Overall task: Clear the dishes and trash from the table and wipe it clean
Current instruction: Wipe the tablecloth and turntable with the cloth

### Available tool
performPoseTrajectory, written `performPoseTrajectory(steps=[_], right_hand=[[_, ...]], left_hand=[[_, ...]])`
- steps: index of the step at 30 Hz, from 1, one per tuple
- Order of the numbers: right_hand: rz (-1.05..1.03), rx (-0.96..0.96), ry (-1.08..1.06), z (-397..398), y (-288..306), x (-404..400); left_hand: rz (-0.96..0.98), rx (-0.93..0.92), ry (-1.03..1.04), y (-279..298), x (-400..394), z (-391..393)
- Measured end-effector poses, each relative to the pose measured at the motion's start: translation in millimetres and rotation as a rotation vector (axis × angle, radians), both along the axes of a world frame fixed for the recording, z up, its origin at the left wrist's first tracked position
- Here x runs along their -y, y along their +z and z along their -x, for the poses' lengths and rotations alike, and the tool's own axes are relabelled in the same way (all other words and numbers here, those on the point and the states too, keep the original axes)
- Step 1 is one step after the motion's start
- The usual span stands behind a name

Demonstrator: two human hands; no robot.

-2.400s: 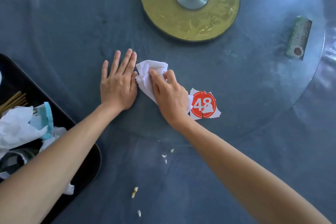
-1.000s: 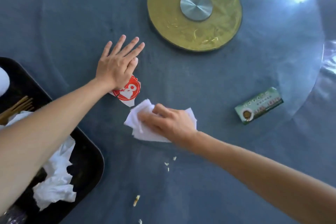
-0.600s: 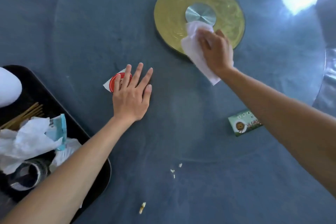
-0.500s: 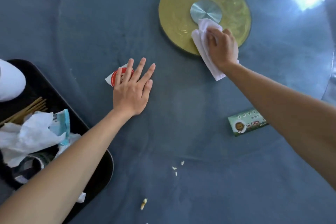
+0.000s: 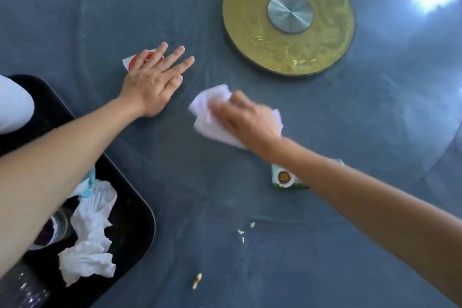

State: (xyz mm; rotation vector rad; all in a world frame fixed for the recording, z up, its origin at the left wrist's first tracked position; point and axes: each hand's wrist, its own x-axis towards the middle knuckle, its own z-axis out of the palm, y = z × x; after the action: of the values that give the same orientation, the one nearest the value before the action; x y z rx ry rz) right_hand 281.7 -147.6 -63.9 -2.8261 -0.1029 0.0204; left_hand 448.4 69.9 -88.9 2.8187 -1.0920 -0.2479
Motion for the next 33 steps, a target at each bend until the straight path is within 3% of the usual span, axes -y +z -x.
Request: performPoseTrajectory(steps=[3, 5, 7, 9, 12, 15, 17, 20, 24, 26, 29, 33], right_hand=[[-0.090, -0.137, 0.183, 72.6, 9.0, -52.3], [0.015, -0.052, 0.412, 88.5, 6.0, -49.7], [-0.077, 0.080, 0.405, 67.1, 5.3, -15.9], [-0.203, 0.236, 0.125, 10.1, 21.2, 31.2], [-0.041, 0.262, -0.354, -83.9, 25.8, 120.7], [0.037, 0.195, -0.566, -118.7, 19.1, 163.3], [0.068, 0.190, -0.532, -113.8, 4.8, 146.2], [0.073, 0.196, -0.267, -71.6, -5.6, 83.9], [-0.066, 0.077, 0.183, 58.8, -6.1, -11.4], [-0.150, 0.022, 0.288, 110.5, 5.0, -35.8], [-0.231, 0.089, 0.232, 114.1, 21.2, -20.4], [-0.239, 0.244, -0.054, 16.9, 45.6, 54.6]], left_hand=[[-0.044, 0.001, -0.029, 4.0, -5.5, -29.7], [0.004, 0.008, 0.032, 5.8, -2.8, -33.7], [0.103, -0.027, 0.102, 10.1, 5.5, -16.5], [0.164, -0.073, 0.111, 13.1, 18.5, 15.9], [0.102, -0.117, 0.143, 7.7, 41.8, 64.6], [0.082, -0.037, 0.226, -2.5, 49.5, 78.4], [0.075, -0.006, 0.210, -6.6, 44.0, 63.7], [0.056, 0.020, 0.143, -9.5, 31.6, 37.1], [0.056, 0.017, 0.075, -6.1, 19.8, 8.4], [0.057, 0.003, 0.054, -3.7, 17.1, -5.1], [0.062, -0.010, 0.076, -1.8, 16.4, -16.5], [0.149, -0.083, 0.228, 3.9, 30.9, 20.0]])
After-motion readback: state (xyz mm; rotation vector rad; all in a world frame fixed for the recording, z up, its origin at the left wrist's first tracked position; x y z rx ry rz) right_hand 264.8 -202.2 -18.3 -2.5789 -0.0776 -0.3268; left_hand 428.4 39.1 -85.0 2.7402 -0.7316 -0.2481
